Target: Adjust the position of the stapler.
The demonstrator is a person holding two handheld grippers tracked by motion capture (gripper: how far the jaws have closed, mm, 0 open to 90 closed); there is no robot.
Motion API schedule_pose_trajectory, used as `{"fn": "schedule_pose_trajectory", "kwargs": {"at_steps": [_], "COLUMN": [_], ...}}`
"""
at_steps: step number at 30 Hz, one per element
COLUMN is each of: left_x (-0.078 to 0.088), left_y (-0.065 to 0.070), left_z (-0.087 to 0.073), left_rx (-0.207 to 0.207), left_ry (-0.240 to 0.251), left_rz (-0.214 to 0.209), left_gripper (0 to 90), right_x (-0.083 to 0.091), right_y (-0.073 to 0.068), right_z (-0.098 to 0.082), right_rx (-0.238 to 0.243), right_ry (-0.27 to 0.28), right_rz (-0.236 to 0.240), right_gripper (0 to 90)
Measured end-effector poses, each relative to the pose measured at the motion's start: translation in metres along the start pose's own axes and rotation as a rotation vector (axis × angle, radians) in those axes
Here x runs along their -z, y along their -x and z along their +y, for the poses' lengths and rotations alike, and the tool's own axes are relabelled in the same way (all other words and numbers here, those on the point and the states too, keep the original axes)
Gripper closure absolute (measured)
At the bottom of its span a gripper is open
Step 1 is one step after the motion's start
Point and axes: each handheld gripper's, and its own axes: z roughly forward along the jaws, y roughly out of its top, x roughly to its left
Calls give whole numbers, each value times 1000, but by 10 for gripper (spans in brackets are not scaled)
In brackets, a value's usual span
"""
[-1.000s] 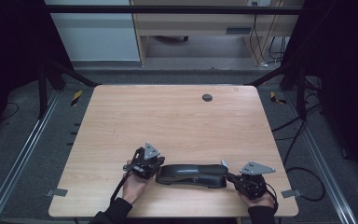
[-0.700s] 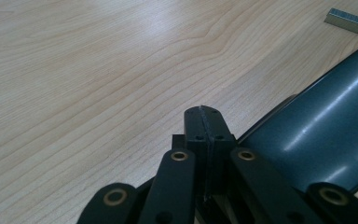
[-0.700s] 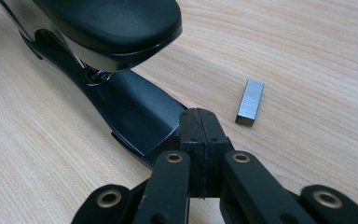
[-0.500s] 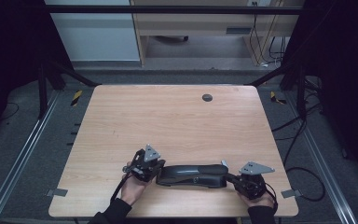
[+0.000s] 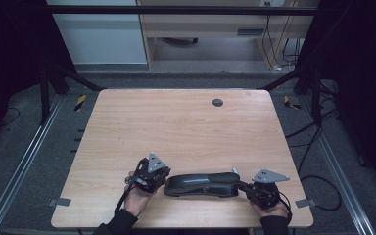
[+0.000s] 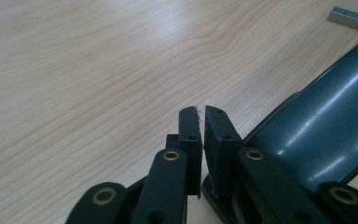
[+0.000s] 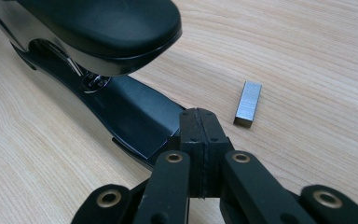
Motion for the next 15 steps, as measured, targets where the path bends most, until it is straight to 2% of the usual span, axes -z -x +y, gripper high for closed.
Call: {"fn": "schedule_pose_trajectory", "kwargs": {"at_steps": [6,7,8,14,15], "left_x": [12,15,15,26,29], "left_y": [1,2,2,4,5], "left_z": [4,5,5,11,13], "left_rx": [-27,-28,-28,-61,-64], "left_ry": [46,60,60,95,96], "left_rz": [39,42,42,62,69], "left_gripper": [737,681,659,572,506], "right_x": [1,2,2,4,5], "right_y": [4,6,6,13,15], "right_z": [0,0,0,-1,-1], "right_rx": [-21,-33,-33,-81,-95], "right_ry": [12,18,18,30,33], "right_rz": [-16,-28,-28,-51,-62], "right_gripper": [900,863,863,813,781]}}
